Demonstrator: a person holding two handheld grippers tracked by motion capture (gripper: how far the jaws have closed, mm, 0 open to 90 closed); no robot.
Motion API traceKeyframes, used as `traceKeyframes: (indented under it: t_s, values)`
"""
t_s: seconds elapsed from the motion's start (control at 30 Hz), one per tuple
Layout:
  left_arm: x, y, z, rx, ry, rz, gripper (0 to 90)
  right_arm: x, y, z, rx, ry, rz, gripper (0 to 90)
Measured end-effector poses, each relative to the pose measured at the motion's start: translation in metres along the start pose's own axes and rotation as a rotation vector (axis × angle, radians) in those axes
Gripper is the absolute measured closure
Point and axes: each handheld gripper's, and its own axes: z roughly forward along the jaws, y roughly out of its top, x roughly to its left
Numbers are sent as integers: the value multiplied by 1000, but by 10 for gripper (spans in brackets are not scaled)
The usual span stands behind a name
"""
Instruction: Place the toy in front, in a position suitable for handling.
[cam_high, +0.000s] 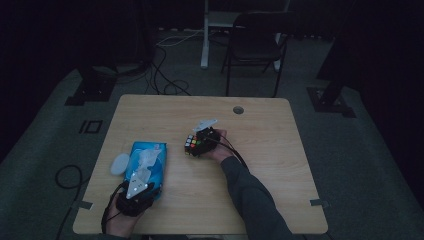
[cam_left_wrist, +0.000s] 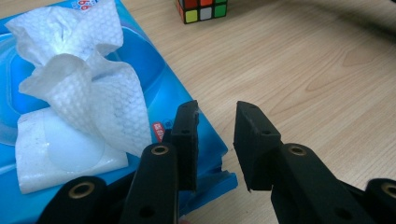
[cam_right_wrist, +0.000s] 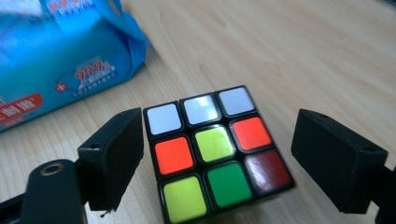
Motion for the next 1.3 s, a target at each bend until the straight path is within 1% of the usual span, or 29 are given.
traceKeyframes:
  t_s: [0.07, 0.13, 0.17, 0.2, 0.27, 0.3, 0.37, 0.4, 0.47, 0.53, 0.6, 0.7, 0.9, 1.03, 1.2, 1.3]
  values:
    - [1, -1, 0, -1, -5, -9, 707, 0, 0, 3, 9, 4, -5, 172]
    - [2, -1, 0, -2, -6, -12, 706, 2, 1, 7, 32, 0, -21, 188]
    - [2, -2, 0, -2, -8, -12, 705, 2, 0, 8, 35, 1, -16, 209]
    - [2, -2, 0, -2, -9, -14, 704, 3, 0, 9, 42, 1, -17, 209]
    - [3, -2, 0, -1, -8, -11, 703, 4, -2, 11, 63, -7, -27, 224]
    - [3, -2, 0, -2, -10, -12, 704, 4, -3, 12, 75, -18, -34, 239]
    - [3, -2, 0, -4, -12, -14, 704, 5, -4, 14, 92, -14, -37, 287]
    - [3, -2, 0, -6, -11, -15, 704, 4, -5, 14, 92, -16, -33, 316]
    - [3, -2, 0, -9, -13, -12, 704, 2, -7, 11, 74, -5, 2, 336]
    - [4, -2, -1, -13, -14, -16, 704, 2, -8, 9, 70, -16, 3, 337]
    - [5, -1, -1, -16, -14, -17, 704, 1, -11, 4, 60, -6, 13, 338]
    - [6, -1, 0, -22, -15, -22, 704, 1, -16, -7, 46, -12, 21, 338]
    - [6, 1, -1, -33, -12, -23, 696, 4, -29, -36, 51, -58, 15, 338]
    - [6, 0, -1, -62, -14, -23, 685, 7, -44, -55, 60, -90, 14, 338]
    - [8, 3, -2, -74, -8, -19, 668, 10, -66, -79, 62, -122, 46, 338]
    - [9, 6, -4, -83, 1, -12, 659, 13, -77, -89, 66, -142, 57, 339]
